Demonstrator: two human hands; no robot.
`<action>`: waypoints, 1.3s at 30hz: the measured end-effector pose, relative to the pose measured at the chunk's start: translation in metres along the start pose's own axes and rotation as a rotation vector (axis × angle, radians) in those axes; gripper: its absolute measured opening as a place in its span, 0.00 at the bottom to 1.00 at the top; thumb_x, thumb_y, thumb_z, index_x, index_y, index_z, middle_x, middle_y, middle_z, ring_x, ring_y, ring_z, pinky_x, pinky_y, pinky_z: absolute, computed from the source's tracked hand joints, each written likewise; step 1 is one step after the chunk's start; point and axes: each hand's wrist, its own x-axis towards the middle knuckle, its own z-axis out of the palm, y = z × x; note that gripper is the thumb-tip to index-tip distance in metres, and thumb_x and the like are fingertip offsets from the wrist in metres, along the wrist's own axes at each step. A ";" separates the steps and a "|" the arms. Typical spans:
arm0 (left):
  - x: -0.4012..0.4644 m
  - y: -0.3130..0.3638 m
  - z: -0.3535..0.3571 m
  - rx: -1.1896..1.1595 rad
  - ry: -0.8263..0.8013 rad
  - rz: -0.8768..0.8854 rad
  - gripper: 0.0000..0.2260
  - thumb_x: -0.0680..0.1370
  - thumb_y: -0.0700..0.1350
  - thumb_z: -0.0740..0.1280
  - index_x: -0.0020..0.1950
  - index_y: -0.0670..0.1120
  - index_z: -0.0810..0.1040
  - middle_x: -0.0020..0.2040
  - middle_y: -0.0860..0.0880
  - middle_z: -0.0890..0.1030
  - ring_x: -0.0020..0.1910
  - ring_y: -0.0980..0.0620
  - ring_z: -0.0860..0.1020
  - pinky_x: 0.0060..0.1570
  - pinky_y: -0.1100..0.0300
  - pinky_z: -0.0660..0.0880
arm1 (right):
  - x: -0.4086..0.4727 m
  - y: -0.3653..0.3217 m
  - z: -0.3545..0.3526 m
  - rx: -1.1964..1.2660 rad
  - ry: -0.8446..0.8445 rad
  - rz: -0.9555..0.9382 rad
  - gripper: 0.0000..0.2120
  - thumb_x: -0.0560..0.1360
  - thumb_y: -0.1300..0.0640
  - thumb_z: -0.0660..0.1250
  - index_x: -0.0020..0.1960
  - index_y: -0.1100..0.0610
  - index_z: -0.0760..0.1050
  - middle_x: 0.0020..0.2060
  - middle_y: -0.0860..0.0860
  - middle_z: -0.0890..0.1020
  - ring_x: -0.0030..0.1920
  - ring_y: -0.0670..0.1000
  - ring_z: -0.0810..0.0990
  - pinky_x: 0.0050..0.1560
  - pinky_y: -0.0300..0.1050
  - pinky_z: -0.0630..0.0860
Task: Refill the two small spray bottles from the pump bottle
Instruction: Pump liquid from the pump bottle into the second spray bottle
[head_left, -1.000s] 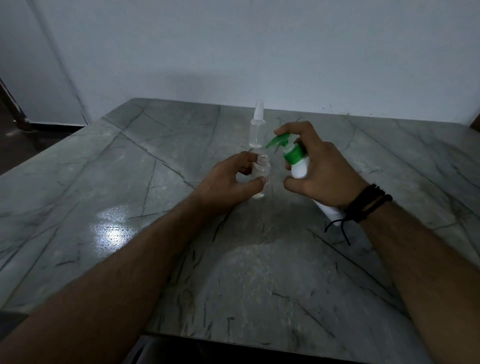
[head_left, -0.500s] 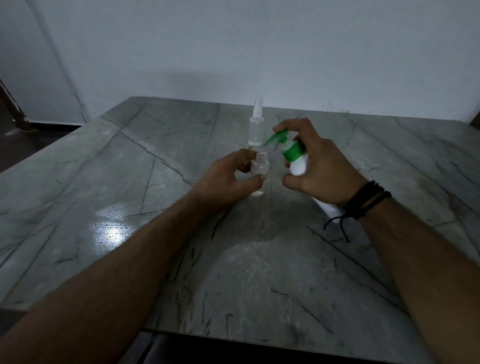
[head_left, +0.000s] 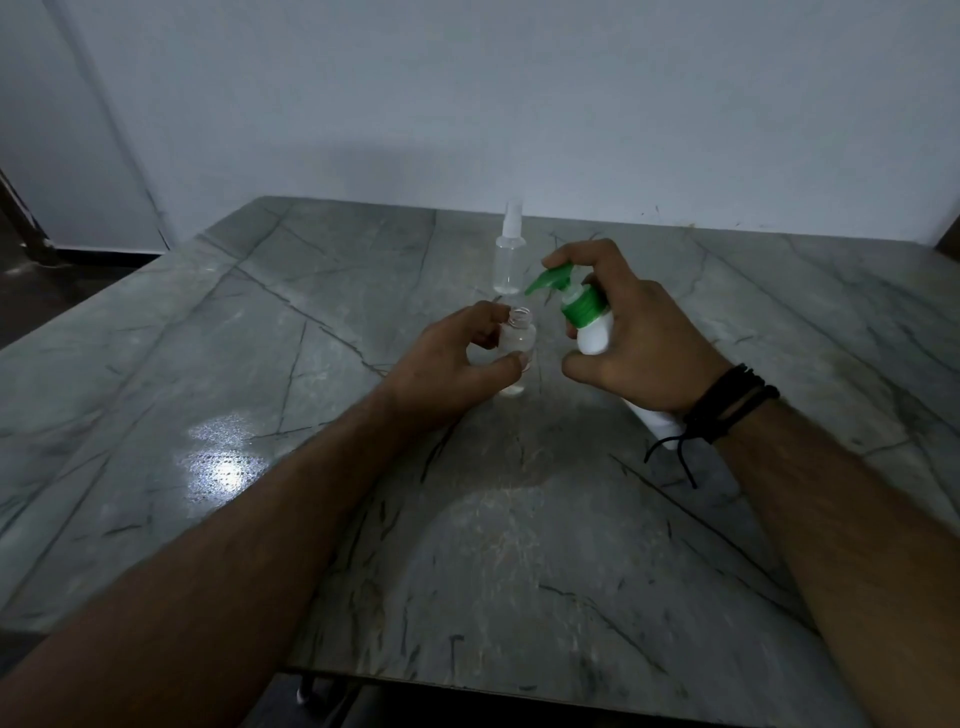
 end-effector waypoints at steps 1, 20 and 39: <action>0.000 0.000 0.000 -0.002 -0.001 0.000 0.19 0.75 0.54 0.70 0.65 0.53 0.73 0.58 0.54 0.78 0.57 0.57 0.76 0.52 0.61 0.72 | 0.000 0.000 0.000 -0.004 -0.001 -0.002 0.34 0.66 0.66 0.74 0.67 0.50 0.66 0.39 0.49 0.79 0.37 0.51 0.81 0.40 0.49 0.77; -0.001 0.000 0.000 -0.012 0.005 0.006 0.18 0.76 0.53 0.70 0.64 0.52 0.74 0.58 0.54 0.78 0.57 0.56 0.76 0.50 0.62 0.72 | 0.001 0.002 0.001 0.006 0.025 -0.004 0.32 0.66 0.67 0.74 0.65 0.53 0.68 0.38 0.50 0.79 0.37 0.49 0.80 0.39 0.46 0.77; -0.001 0.001 -0.001 -0.002 0.008 0.014 0.18 0.76 0.54 0.70 0.64 0.54 0.74 0.57 0.56 0.78 0.56 0.60 0.76 0.48 0.64 0.72 | 0.000 0.001 0.000 0.012 0.023 0.013 0.33 0.66 0.67 0.74 0.66 0.50 0.67 0.40 0.49 0.80 0.39 0.50 0.81 0.42 0.47 0.78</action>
